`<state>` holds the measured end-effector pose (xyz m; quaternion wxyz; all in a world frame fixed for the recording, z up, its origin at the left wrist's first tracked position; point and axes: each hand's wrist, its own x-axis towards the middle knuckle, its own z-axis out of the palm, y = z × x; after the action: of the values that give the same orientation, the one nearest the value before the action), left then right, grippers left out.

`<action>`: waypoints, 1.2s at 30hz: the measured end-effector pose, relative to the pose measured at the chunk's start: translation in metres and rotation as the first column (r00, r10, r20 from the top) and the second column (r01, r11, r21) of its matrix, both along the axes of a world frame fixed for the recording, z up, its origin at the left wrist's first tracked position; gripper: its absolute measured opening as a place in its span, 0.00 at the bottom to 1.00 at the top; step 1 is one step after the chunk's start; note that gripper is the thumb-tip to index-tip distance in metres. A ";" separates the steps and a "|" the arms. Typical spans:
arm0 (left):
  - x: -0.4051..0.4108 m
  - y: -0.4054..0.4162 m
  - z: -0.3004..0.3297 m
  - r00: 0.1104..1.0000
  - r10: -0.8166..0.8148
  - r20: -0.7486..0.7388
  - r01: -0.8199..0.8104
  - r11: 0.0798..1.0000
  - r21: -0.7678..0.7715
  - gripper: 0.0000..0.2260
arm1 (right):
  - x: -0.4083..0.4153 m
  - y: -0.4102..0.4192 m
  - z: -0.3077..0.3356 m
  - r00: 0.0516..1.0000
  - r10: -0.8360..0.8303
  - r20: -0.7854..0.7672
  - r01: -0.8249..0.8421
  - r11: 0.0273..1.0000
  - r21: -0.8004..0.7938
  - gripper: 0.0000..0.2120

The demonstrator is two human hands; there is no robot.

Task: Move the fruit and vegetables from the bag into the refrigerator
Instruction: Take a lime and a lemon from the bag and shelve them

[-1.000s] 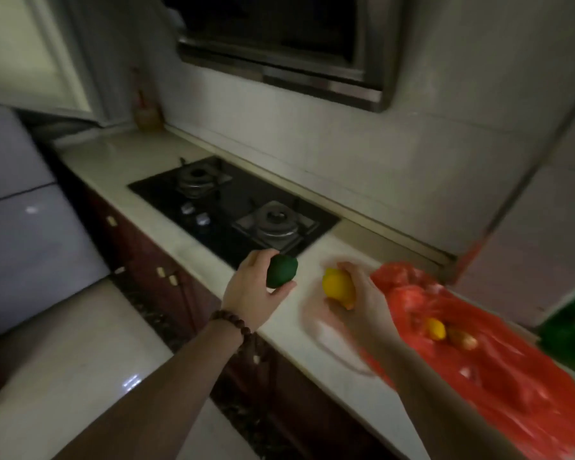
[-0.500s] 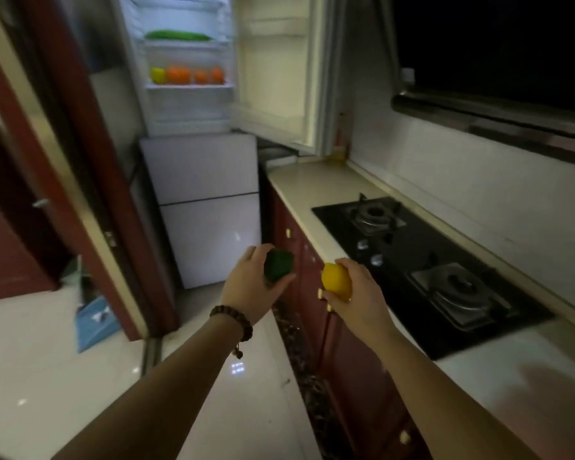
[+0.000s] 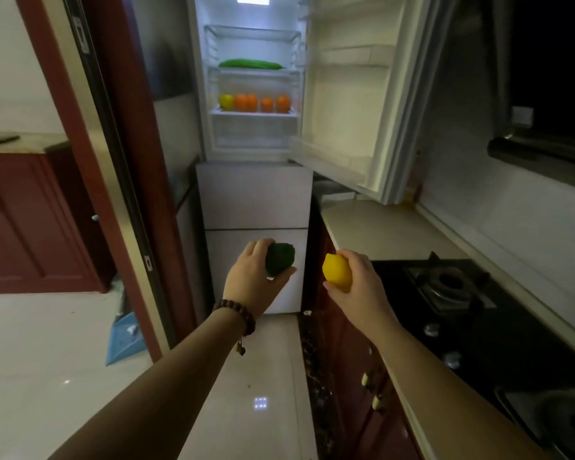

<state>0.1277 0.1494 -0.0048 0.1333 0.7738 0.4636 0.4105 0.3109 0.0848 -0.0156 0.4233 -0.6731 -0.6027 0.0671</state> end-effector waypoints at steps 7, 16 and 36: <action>0.047 0.092 0.018 0.998 0.064 0.028 -0.064 0.998 0.008 0.25 | 0.050 0.098 0.014 0.998 0.055 0.034 -0.055 0.998 -0.001 0.28; 0.054 0.196 0.024 0.989 0.138 0.050 -0.138 0.990 -0.008 0.25 | 0.059 0.217 0.034 0.992 0.123 0.034 -0.123 0.992 -0.001 0.28; -0.034 0.534 0.076 0.985 0.146 0.086 -0.151 0.987 0.050 0.25 | -0.031 0.561 0.080 0.988 0.100 0.116 -0.108 0.992 0.063 0.26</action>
<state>0.0939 0.6837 0.0714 0.0995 0.7230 0.5025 0.4635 0.2800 0.6454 0.0641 0.4074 -0.6285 -0.6619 0.0301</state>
